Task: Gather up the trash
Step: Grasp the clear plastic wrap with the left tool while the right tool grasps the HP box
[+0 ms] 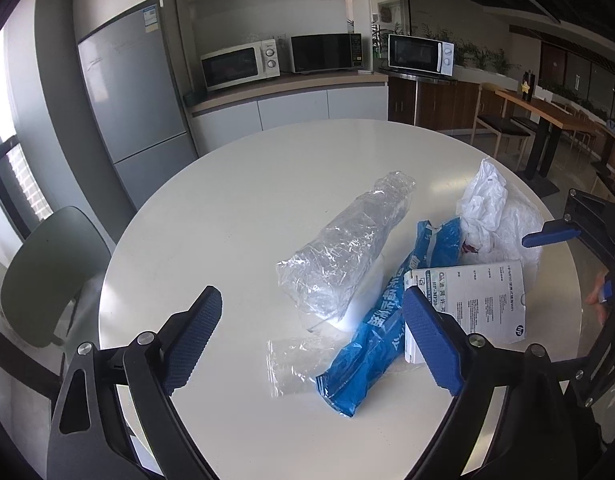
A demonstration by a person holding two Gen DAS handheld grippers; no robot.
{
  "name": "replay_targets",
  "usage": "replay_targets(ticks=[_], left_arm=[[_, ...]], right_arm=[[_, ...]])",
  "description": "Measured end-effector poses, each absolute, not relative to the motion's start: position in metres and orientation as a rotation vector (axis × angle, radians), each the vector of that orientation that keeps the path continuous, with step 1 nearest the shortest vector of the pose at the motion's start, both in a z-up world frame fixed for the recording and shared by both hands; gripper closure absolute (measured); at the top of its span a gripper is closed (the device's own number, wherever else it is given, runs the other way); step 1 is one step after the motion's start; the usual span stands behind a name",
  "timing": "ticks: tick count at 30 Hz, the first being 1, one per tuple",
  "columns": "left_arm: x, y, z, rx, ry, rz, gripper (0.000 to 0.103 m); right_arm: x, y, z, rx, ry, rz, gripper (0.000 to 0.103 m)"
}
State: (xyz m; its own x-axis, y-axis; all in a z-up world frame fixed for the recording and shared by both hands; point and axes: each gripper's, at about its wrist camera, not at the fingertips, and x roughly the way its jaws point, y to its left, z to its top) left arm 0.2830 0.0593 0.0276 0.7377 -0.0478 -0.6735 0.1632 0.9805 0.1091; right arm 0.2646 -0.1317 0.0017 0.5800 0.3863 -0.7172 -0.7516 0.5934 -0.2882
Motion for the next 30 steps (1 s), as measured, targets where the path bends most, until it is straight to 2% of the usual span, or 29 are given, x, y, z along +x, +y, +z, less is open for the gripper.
replay_targets(ticks=[11,14,15,17,18,20,23,30], left_arm=[[0.33,0.06,0.008,0.17,0.796,-0.237,0.015],[0.331,0.06,0.007,0.159,0.784,-0.245,0.026],[0.33,0.06,0.008,0.148,0.78,-0.251,0.029],[0.33,0.062,0.005,0.141,0.792,-0.256,0.042],[0.331,0.062,0.004,0.144,0.793,-0.251,0.045],[0.328,0.06,0.004,0.146,0.785,-0.249,0.059],[0.323,0.062,0.009,0.113,0.755,-0.242,0.066],[0.306,0.063,0.02,0.067,0.694,-0.199,0.071]], right_arm=[[0.29,-0.117,-0.017,-0.701,0.729,0.727,0.009],[0.288,-0.114,-0.019,-0.702,0.732,0.715,0.01],[0.287,-0.113,-0.019,-0.704,0.732,0.717,0.015],[0.286,-0.111,-0.022,-0.723,0.74,0.714,0.024],[0.285,-0.111,-0.024,-0.732,0.743,0.708,0.027],[0.284,-0.113,-0.025,-0.723,0.742,0.704,0.028],[0.28,-0.114,-0.026,-0.716,0.723,0.696,0.028],[0.264,-0.12,-0.014,-0.644,0.666,0.667,0.03]])
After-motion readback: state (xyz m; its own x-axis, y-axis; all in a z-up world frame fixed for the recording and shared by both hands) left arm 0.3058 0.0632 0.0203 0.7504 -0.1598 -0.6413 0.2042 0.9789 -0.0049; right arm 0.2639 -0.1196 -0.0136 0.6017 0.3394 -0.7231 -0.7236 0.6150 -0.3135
